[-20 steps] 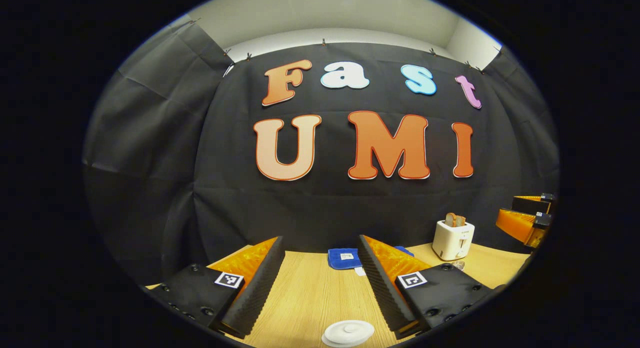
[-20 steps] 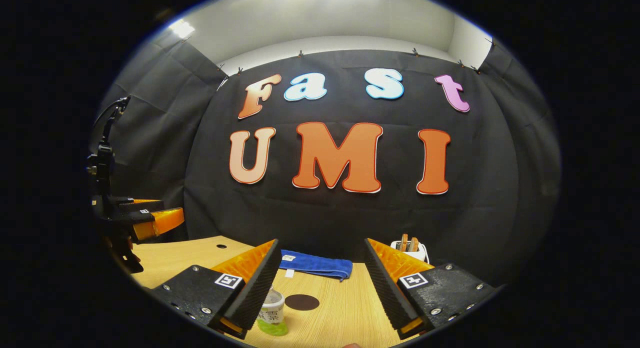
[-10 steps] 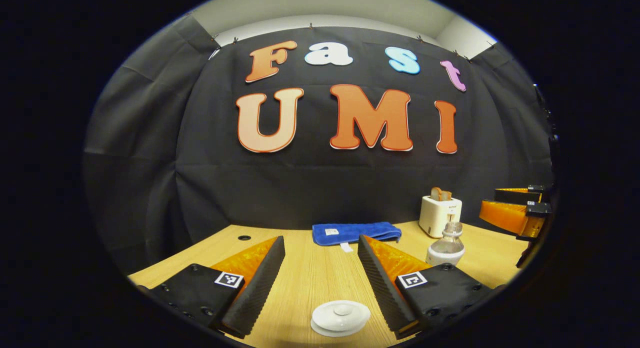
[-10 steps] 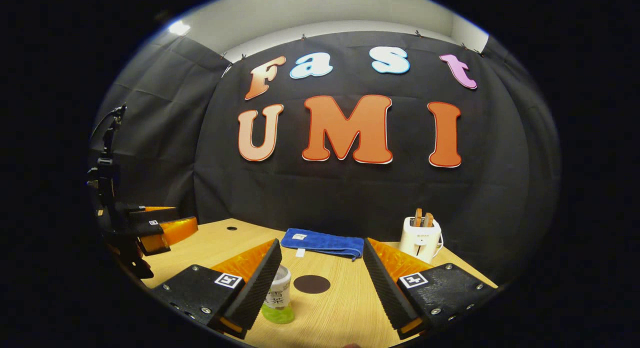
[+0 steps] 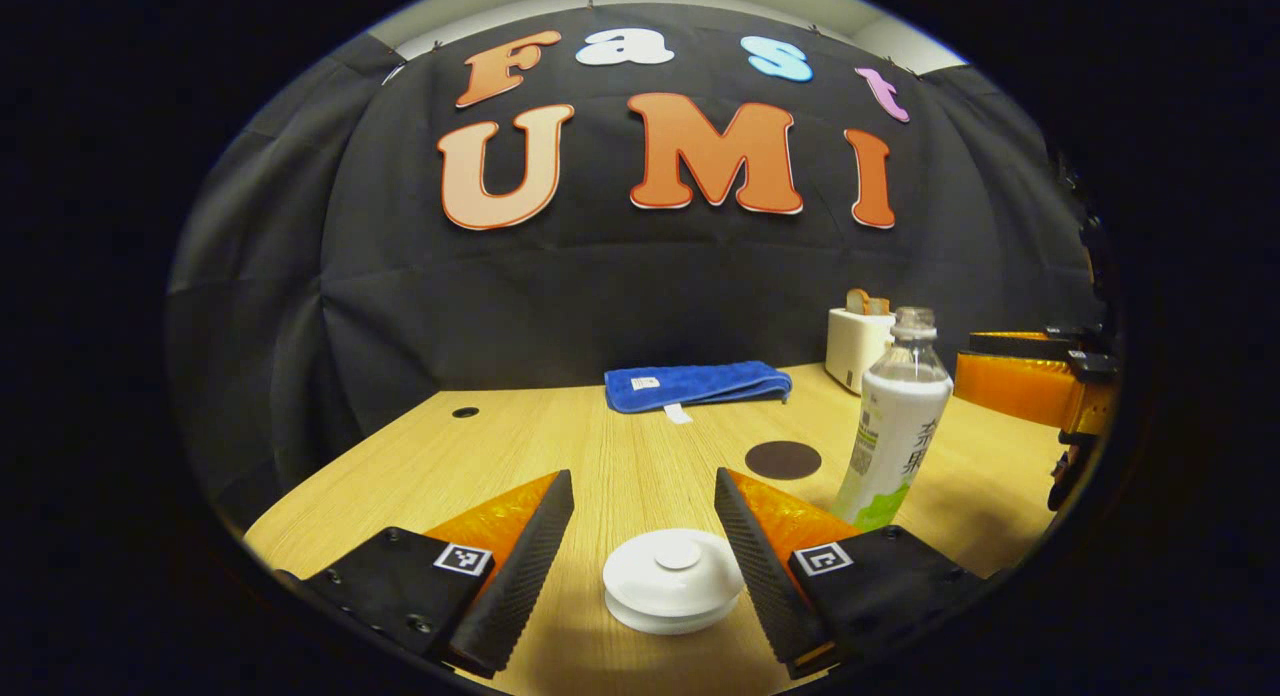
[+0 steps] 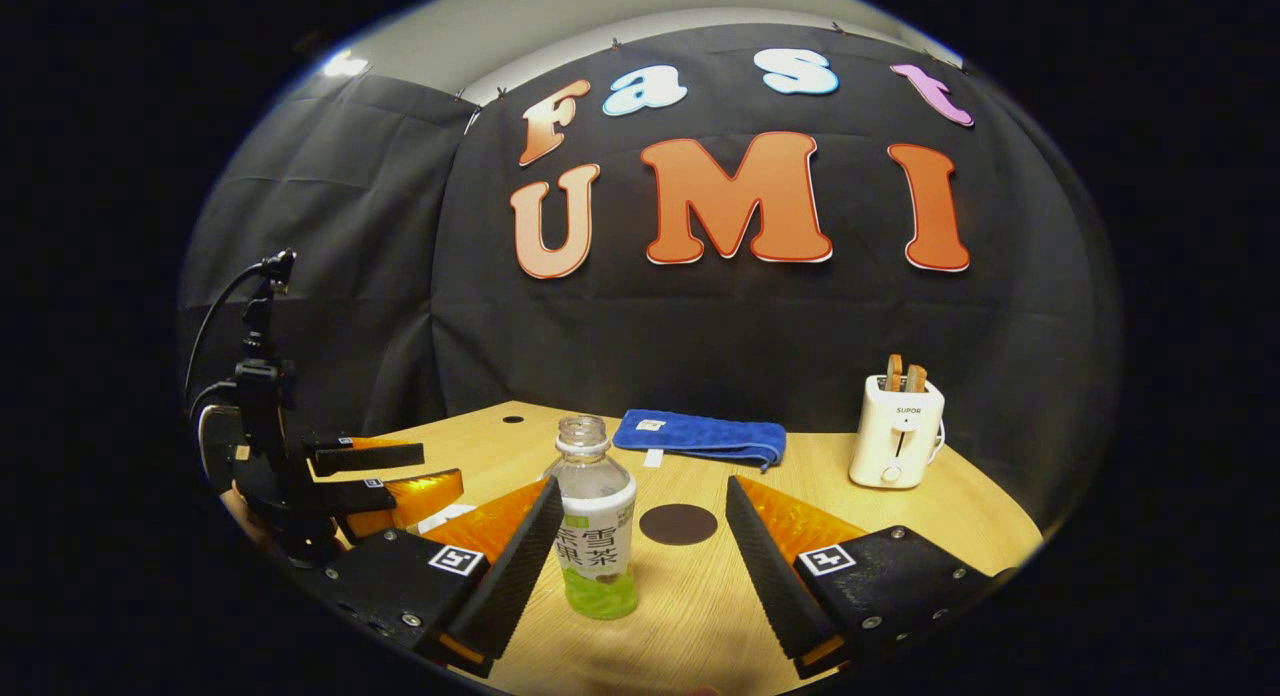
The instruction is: Open the teacup lid with one hand, grasp the water bottle and pour water into the teacup with the other hand; after pouring, place the water bottle on the coaster and then close the teacup lid.
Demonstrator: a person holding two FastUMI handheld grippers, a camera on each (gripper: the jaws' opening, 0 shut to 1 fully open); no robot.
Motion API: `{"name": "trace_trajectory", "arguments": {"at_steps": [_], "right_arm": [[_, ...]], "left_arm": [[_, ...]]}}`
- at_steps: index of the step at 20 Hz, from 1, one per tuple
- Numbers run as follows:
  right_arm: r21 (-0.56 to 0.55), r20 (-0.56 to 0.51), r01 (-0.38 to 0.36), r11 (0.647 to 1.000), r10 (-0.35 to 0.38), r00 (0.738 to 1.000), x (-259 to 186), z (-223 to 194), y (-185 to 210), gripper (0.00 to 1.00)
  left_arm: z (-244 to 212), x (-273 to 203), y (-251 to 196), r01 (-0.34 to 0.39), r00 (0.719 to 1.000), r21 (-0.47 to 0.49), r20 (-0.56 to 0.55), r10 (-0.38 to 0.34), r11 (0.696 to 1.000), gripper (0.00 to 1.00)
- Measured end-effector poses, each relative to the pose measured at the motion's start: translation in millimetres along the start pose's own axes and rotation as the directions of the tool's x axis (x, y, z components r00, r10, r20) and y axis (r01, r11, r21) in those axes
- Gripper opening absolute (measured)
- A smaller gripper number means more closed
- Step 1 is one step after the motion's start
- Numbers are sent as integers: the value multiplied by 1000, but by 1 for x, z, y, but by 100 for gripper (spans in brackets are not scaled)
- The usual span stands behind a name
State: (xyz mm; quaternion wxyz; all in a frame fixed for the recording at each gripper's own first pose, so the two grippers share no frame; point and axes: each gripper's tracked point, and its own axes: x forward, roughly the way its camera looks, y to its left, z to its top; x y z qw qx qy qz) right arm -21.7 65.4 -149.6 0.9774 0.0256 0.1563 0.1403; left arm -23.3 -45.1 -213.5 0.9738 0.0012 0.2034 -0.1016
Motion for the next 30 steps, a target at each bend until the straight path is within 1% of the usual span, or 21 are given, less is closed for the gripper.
{"name": "trace_trajectory", "arguments": {"at_steps": [2,5,6,8,10,12,13,14,15,16,17,18,20,21,23,25,26,27,30], "right_arm": [[-2,-13,-6,1000,6,1000,2,-6,0,98],[-7,-34,-9,1000,9,999,5,-11,0,98],[-7,-41,-13,1000,13,999,4,-15,1,98],[-10,-50,-15,1000,15,999,2,-19,-1,98],[-17,-55,-15,1000,14,998,3,-20,-1,98],[-22,-62,-17,1000,16,998,3,-22,-2,98],[-23,-66,-20,1000,19,998,4,-24,-2,98],[-27,-71,-21,999,19,997,4,-25,0,98],[-30,-73,-22,999,20,997,5,-27,-1,98],[-34,-78,-23,999,20,997,4,-28,-1,99],[-38,-83,-24,999,21,996,4,-29,-1,98],[-42,-88,-25,999,21,996,4,-31,-1,98],[-55,-102,-27,998,21,995,4,-34,0,98],[-60,-108,-30,998,23,994,4,-37,1,98],[-68,-123,-41,997,33,992,6,-41,4,99],[-77,-134,-46,996,35,990,8,-45,9,98],[-82,-141,-48,995,37,989,10,-47,10,99],[-84,-143,-54,995,41,989,12,-48,12,99],[-77,-172,-72,994,58,983,19,-56,21,98]], "left_arm": [[-13,4,-6,13,999,21,-31,-13,1000,94],[-27,13,-8,20,997,35,-71,-18,999,86],[-31,13,-11,29,996,30,-82,-26,999,86],[-42,16,-14,38,993,24,-114,-35,999,82],[-45,17,-14,32,992,22,-119,-29,999,75],[-43,18,-15,31,993,22,-111,-28,999,75],[-44,18,-15,27,993,25,-116,-24,999,70],[-40,20,-14,25,995,21,-100,-23,999,70],[-40,19,-14,21,995,23,-98,-18,1000,61],[-38,19,-14,17,996,14,-88,-16,1000,55],[-37,21,-14,15,996,11,-90,-14,1000,40],[-38,20,-14,16,996,12,-89,-15,1000,37],[-37,19,-16,16,996,0,-83,-16,1000,35],[-37,19,-13,4,997,-5,-75,-4,1000,35],[-34,20,-13,4,997,-10,-71,-5,1000,29],[-27,17,-9,-2,999,-4,-48,2,1000,29],[-22,15,-7,-8,999,1,-33,8,1000,27],[-18,14,-5,-14,1000,5,-21,14,1000,29],[-9,9,7,-39,999,1,6,39,999,29]]}}
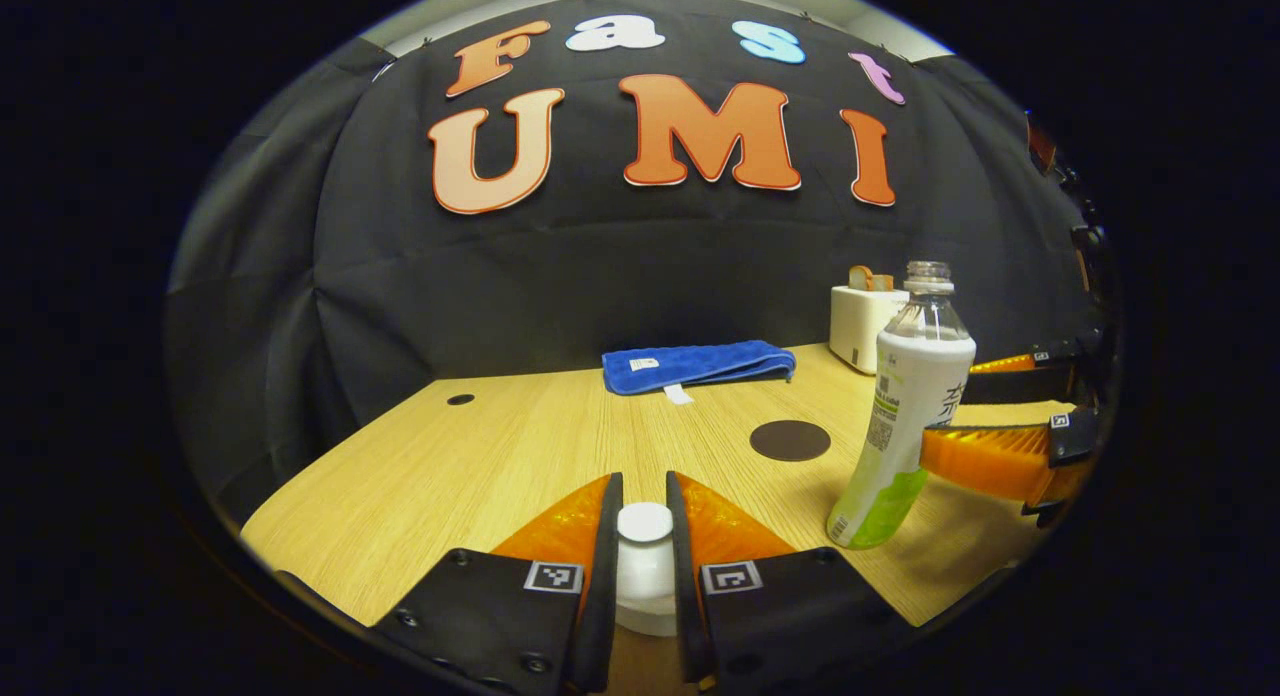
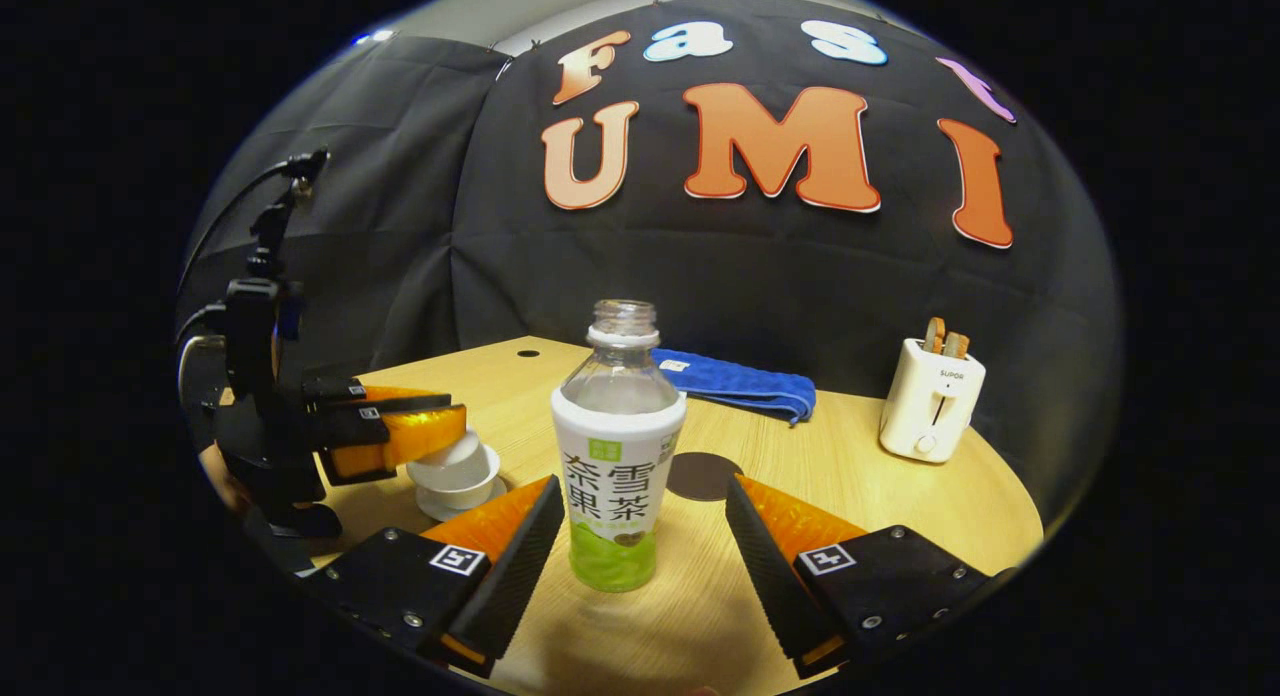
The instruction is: Open the teacup lid with one hand, grasp the water bottle and pour water into the teacup with the other hand; after pouring, place the water bottle on the coaster and then close the teacup lid.
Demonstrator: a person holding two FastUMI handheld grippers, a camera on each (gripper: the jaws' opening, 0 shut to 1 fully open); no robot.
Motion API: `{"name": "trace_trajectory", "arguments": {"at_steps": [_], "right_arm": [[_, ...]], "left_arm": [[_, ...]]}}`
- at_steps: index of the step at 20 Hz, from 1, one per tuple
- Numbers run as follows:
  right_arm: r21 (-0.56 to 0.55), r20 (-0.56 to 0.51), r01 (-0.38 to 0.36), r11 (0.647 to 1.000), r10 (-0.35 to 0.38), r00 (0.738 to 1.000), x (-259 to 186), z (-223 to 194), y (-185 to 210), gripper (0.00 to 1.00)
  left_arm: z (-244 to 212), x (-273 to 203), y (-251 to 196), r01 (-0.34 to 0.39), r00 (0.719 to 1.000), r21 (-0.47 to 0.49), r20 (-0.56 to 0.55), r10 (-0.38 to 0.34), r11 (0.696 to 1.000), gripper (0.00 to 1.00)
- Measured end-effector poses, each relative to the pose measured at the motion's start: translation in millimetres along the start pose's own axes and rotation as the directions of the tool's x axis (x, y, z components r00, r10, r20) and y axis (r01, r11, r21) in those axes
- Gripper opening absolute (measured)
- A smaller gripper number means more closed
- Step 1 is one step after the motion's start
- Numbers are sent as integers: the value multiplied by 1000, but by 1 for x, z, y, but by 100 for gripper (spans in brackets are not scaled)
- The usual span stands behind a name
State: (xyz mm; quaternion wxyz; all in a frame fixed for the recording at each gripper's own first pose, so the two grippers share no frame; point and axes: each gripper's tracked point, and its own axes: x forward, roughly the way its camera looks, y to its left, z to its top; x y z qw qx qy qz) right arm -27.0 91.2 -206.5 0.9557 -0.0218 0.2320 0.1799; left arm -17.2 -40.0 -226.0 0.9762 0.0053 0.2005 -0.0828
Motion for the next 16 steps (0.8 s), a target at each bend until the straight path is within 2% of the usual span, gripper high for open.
{"name": "trace_trajectory", "arguments": {"at_steps": [2,8,9,10,12,13,16], "right_arm": [[-4,-15,1,1000,-1,1000,5,-3,4,95],[4,-69,9,1000,-9,998,18,-16,12,77],[13,-79,11,1000,-10,997,19,-17,12,67],[21,-74,11,1000,-10,997,21,-14,13,69],[14,-83,14,1000,-13,996,23,-13,15,62],[0,-85,18,1000,-18,996,24,-12,15,65],[-74,-85,47,996,-53,995,25,-6,12,64]], "left_arm": [[3,-2,10,-23,1000,1,9,23,1000,29],[2,-13,38,-79,997,-12,21,79,997,29],[1,-16,43,-85,996,-14,19,85,996,29],[-2,-16,47,-94,995,-17,17,95,995,29],[-6,-18,54,-105,994,-21,11,106,994,29],[-7,-21,58,-112,994,-22,11,112,993,29],[-13,-25,70,-130,991,-30,8,130,991,29]]}}
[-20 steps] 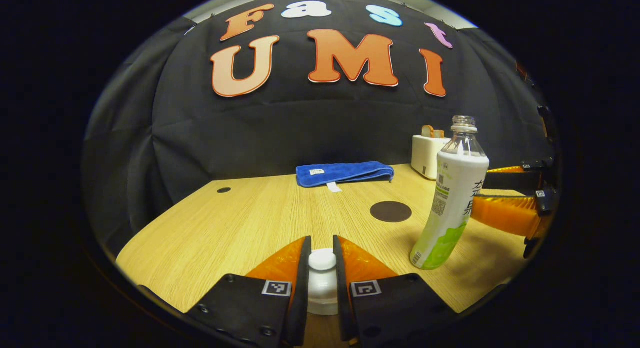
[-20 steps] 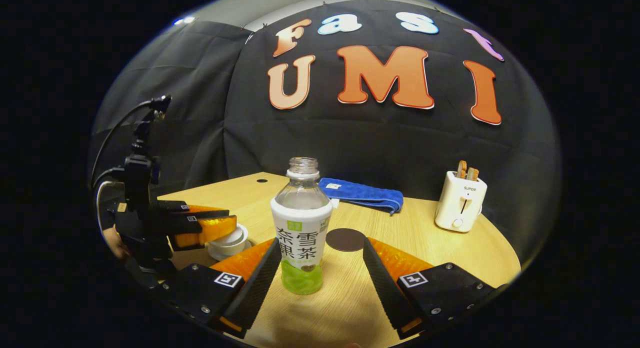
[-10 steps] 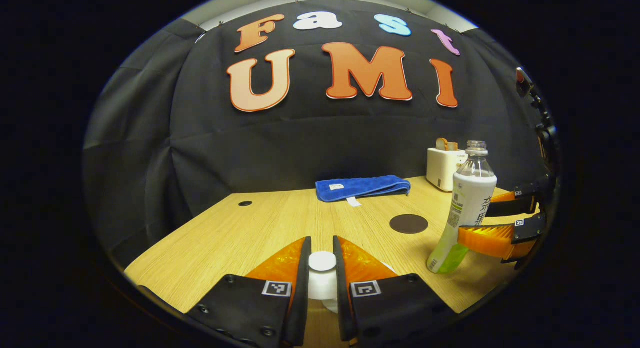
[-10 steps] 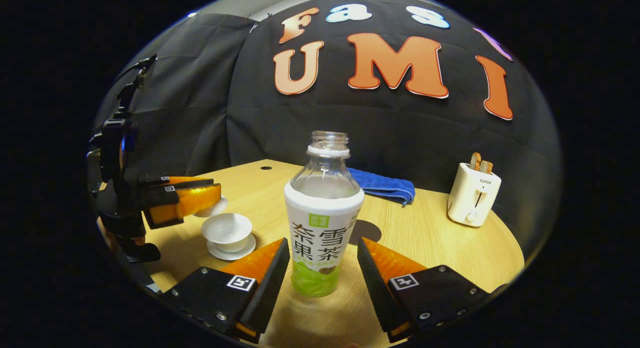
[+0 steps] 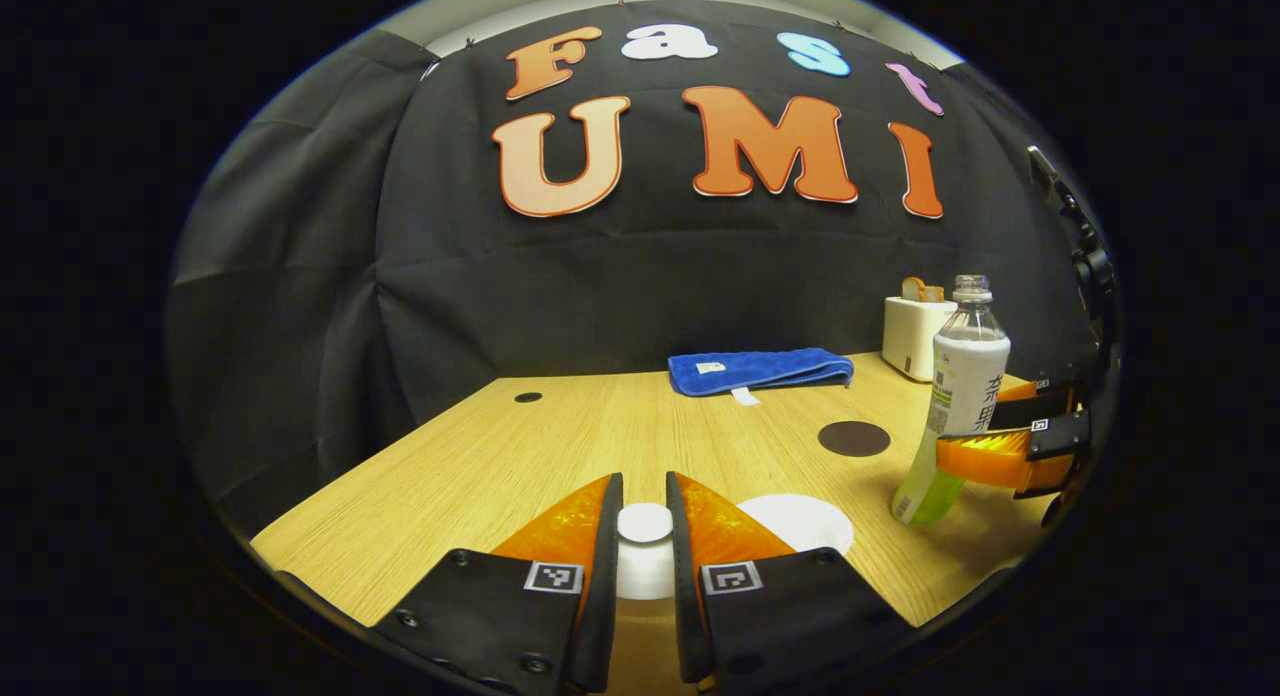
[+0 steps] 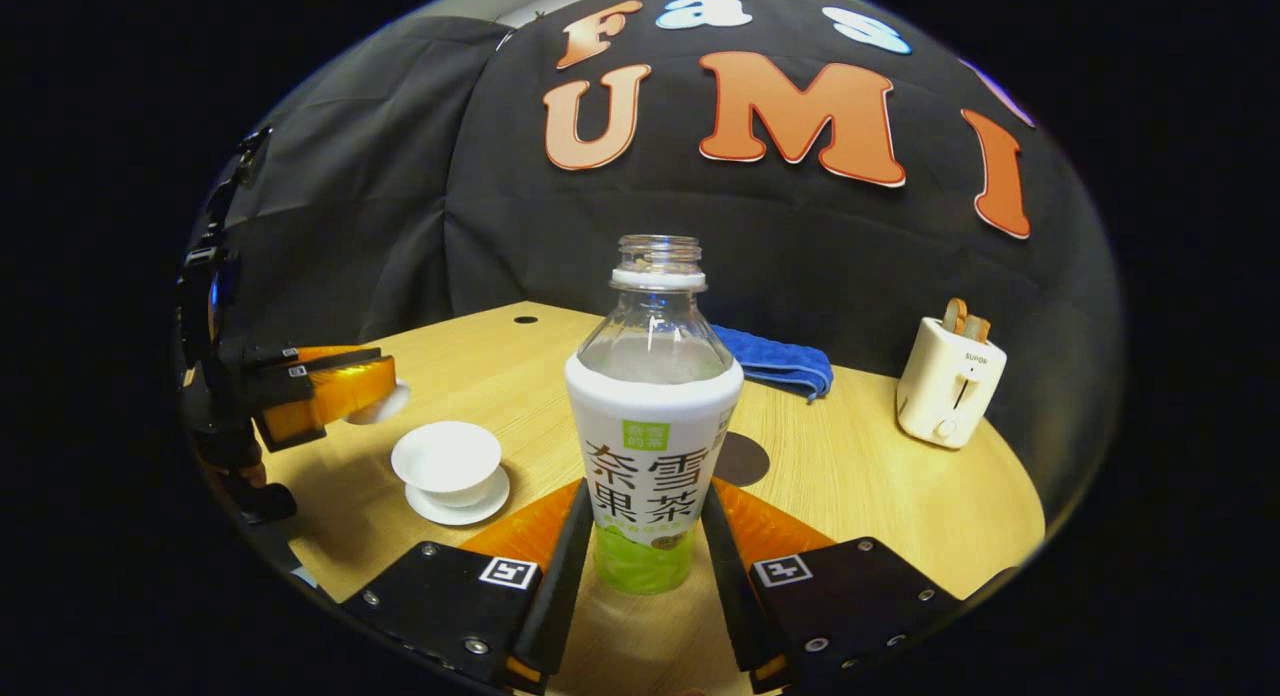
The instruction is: Open the teacup lid with one hand, grasp the water bottle and pour water into the teacup with the other hand; after pouring, place the water bottle on the coaster and then close the teacup lid.
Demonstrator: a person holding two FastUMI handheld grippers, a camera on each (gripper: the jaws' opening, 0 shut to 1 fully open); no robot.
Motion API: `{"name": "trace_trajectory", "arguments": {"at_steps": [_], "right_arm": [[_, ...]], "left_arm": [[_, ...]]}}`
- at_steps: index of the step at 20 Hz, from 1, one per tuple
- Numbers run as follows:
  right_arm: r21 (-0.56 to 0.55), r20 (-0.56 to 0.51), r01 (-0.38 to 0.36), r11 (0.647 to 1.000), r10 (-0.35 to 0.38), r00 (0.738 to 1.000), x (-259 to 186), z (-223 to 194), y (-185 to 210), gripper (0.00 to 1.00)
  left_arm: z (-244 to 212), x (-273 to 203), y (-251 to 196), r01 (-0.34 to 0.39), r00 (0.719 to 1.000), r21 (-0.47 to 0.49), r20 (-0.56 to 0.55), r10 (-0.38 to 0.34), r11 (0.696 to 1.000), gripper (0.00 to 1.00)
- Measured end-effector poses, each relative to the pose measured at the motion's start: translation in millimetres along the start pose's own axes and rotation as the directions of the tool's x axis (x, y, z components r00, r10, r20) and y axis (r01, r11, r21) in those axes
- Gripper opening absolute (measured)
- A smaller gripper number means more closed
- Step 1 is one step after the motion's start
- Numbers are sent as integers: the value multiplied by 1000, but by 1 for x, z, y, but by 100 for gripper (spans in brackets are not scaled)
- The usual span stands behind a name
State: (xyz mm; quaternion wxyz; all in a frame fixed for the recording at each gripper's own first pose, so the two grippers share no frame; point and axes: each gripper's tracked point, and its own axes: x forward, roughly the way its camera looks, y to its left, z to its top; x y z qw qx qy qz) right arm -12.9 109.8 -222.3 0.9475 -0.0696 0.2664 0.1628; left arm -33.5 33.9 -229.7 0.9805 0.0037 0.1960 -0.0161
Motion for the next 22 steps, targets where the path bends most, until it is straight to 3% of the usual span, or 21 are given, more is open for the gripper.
{"name": "trace_trajectory", "arguments": {"at_steps": [5,10,14,16,22], "right_arm": [[-180,-2,93,979,-95,995,2,7,-15,64],[-348,5,165,923,-174,985,4,15,-26,63],[-496,68,236,835,-234,970,5,30,-28,63],[-570,112,275,774,-258,960,6,37,-27,63],[-724,193,321,611,-268,944,11,42,-18,63]], "left_arm": [[-4,-3,22,-34,999,-10,2,34,999,29],[-11,-7,45,-63,998,-29,-5,63,998,29],[-19,-10,56,-81,997,-34,-20,81,996,29],[-19,-13,59,-87,996,-31,-17,87,996,29],[-19,-20,77,-121,993,-30,-11,121,992,29]]}}
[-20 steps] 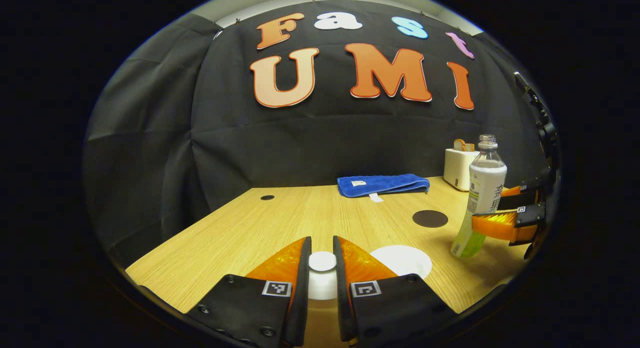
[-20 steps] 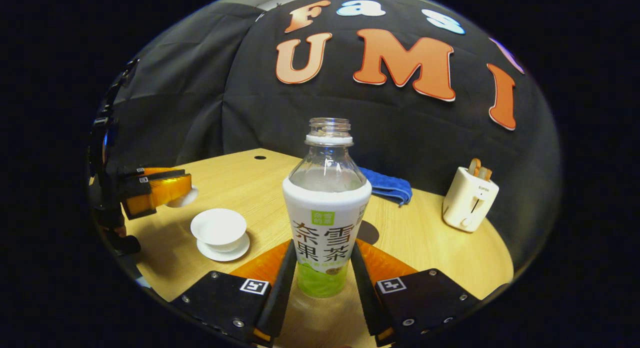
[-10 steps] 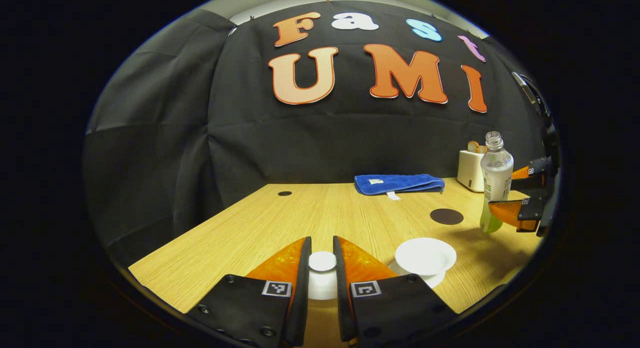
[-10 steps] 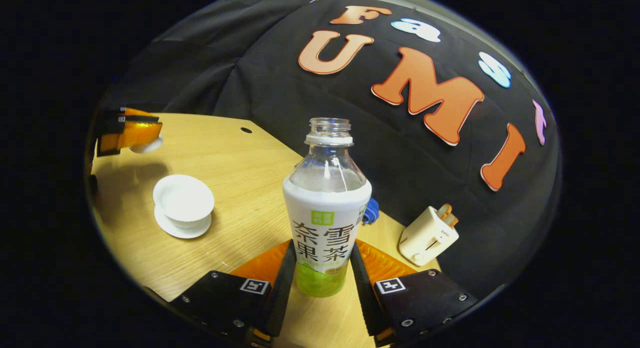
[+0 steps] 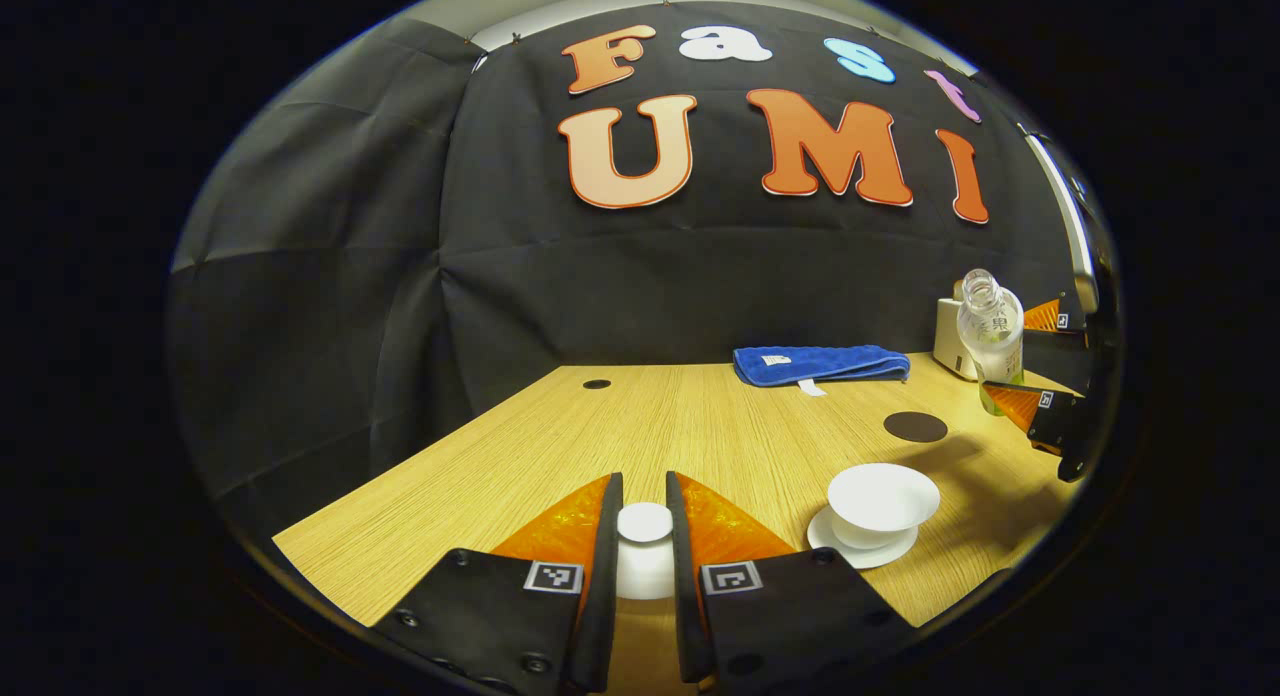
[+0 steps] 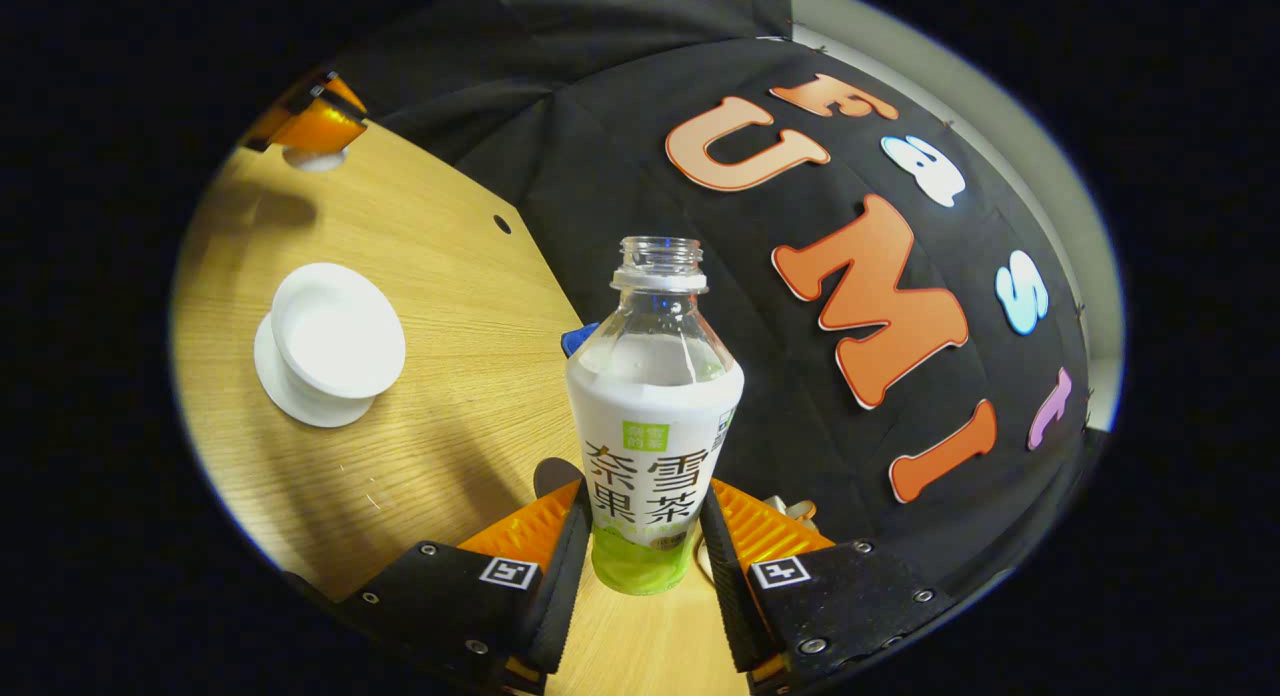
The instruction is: Open the teacup lid with one hand, grasp the water bottle and pour water into the teacup with the other hand; after pouring, place the water bottle on the coaster and then close the teacup lid.
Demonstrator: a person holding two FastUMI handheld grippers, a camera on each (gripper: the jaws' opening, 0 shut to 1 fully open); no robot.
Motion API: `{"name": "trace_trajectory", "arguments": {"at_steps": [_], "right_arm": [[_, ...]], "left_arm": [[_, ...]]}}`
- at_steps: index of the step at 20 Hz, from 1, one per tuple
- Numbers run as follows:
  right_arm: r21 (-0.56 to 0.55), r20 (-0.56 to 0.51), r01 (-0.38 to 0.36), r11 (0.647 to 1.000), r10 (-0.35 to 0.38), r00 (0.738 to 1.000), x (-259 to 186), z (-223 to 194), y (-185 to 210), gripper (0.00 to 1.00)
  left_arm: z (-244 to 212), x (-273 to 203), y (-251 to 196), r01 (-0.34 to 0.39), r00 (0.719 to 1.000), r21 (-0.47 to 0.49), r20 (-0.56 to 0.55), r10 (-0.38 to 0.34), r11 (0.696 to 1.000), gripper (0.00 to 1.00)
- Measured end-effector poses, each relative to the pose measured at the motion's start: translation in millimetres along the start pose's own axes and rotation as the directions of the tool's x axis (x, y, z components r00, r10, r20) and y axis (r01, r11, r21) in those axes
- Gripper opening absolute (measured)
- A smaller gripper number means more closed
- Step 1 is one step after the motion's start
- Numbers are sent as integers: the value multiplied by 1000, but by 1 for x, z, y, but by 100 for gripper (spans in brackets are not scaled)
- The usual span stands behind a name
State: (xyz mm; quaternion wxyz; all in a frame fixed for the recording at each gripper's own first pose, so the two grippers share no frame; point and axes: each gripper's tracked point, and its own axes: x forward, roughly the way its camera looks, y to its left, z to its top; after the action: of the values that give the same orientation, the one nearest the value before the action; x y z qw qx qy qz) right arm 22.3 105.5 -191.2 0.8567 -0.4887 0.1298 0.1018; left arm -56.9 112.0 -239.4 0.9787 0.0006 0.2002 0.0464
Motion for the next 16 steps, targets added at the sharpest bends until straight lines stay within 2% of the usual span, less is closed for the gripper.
{"name": "trace_trajectory", "arguments": {"at_steps": [4,9,12,16], "right_arm": [[-131,30,27,991,-23,999,-2,2,5,63],[-271,82,76,960,-56,995,-3,5,9,63],[-346,119,126,930,-89,989,-4,10,6,63],[-442,179,207,873,-140,974,-6,19,-1,63]], "left_arm": [[-5,-2,3,-4,1000,-2,-9,4,1000,29],[-6,-3,5,-6,1000,1,-6,6,1000,29],[-7,-5,8,-9,1000,0,-8,9,1000,29],[-10,-7,12,-17,1000,-10,-15,16,1000,29]]}}
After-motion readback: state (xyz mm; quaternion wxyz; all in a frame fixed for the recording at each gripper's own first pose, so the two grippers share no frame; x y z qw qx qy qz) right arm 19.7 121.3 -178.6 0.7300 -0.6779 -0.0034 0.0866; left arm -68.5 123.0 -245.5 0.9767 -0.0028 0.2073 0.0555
